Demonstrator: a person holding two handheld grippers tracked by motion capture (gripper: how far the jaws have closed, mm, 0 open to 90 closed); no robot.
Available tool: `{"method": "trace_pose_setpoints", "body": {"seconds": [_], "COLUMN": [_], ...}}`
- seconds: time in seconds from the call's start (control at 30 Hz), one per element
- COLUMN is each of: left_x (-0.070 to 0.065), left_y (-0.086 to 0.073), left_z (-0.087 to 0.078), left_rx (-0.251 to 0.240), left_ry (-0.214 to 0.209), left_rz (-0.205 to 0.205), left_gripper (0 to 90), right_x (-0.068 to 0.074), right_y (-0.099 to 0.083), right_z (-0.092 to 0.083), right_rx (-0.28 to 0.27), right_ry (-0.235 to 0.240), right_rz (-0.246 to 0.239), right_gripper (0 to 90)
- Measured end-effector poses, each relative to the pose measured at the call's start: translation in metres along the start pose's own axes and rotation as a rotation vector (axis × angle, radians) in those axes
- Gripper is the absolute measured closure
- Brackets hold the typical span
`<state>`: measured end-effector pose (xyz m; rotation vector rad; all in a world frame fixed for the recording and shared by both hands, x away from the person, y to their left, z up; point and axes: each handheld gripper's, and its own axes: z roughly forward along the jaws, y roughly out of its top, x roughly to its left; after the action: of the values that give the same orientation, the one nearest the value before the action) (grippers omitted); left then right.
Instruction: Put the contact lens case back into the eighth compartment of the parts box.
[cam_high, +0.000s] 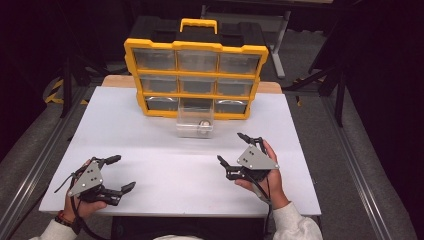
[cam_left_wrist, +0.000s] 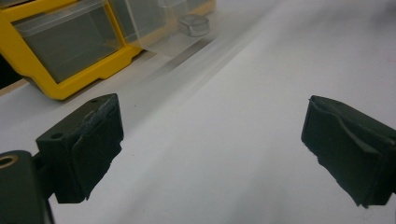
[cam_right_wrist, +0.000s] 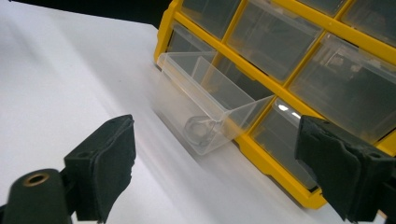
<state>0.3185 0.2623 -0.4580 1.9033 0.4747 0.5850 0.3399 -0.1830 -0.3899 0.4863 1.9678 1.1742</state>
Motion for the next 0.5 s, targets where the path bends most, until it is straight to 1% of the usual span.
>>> {"method": "trace_pose_setpoints", "body": {"seconds": [0.13,0.27,0.4,0.5], "left_x": [0.0,0.0,0.0,0.0], "left_y": [0.0,0.0,0.0,0.001], "left_z": [0.0,0.0,0.0,0.001], "left_rx": [0.001,0.001,0.003,0.007], "left_ry": [0.001,0.001,0.002,0.0], "left_rz": [0.001,0.001,0.007,0.012], "left_gripper": [6.6,6.5,6.6,6.6], "right_x": [0.002,0.004,0.007,0.008], "right_y": [-0.005,-0.011,-0.017,-0.023], "right_z": [-0.002,-0.006,-0.009,-0.01], "right_rx": [0.012,0.017,0.015,0.011], "right_ry": [-0.002,0.0,0.005,0.015], "right_rz": [-0.008,-0.003,-0.012,-0.009], "right_gripper": [13.7,13.7,13.6,13.7]}}
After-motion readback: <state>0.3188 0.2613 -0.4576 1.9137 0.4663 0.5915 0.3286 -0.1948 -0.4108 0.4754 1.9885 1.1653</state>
